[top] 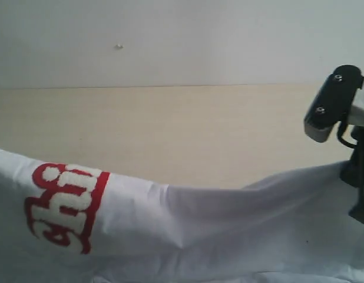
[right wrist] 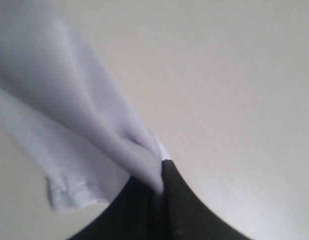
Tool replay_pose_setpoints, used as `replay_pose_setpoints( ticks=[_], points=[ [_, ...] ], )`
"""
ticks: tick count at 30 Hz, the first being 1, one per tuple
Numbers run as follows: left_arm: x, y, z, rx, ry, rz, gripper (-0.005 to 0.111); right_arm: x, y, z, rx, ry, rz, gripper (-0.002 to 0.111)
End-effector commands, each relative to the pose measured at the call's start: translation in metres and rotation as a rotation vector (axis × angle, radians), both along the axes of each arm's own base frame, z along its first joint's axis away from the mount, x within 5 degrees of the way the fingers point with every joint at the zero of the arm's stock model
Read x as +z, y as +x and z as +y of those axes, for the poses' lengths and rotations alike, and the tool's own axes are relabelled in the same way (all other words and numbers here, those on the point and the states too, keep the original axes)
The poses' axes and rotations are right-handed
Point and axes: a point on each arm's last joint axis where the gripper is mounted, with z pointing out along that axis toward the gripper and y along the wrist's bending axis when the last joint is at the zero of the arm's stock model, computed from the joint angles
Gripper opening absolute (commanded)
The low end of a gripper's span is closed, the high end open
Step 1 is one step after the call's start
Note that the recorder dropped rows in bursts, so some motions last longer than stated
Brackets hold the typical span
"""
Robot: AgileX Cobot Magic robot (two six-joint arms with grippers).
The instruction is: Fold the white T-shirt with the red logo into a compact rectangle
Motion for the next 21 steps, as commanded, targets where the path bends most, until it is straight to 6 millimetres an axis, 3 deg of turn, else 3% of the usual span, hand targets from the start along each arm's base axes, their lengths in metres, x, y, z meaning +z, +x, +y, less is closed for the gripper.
replay_pose_setpoints(
  ticks=[1, 6, 11, 12, 14, 18, 21],
  points=[
    [-0.033, 0.049, -0.001, 0.010, -0.013, -0.038, 0.000, -0.035, 0.042, -0.013, -0.096, -0.045, -0.050, 0.000],
    [-0.069, 0.091, 0.007, 0.028, -0.096, -0.061, 0.000, -0.070, 0.076, -0.034, -0.206, -0.041, -0.116, 0.000],
    [-0.108, 0.116, 0.016, 0.051, -0.157, -0.036, 0.000, -0.093, 0.097, -0.043, -0.209, -0.067, -0.177, 0.000],
    [-0.115, 0.120, 0.016, 0.046, -0.168, -0.035, 0.002, -0.097, 0.103, -0.043, -0.209, -0.069, -0.191, 0.000],
    [-0.131, 0.127, 0.014, 0.038, -0.206, -0.036, 0.017, -0.107, 0.118, -0.043, -0.294, -0.053, -0.191, 0.002],
    [-0.144, 0.142, 0.015, 0.109, -0.260, -0.021, 0.043, -0.113, 0.134, -0.047, -0.384, -0.088, -0.172, 0.020],
    [-0.143, 0.154, 0.023, 0.254, -0.354, -0.045, 0.047, -0.115, 0.140, -0.049, -0.380, -0.111, -0.181, 0.044]
  ],
)
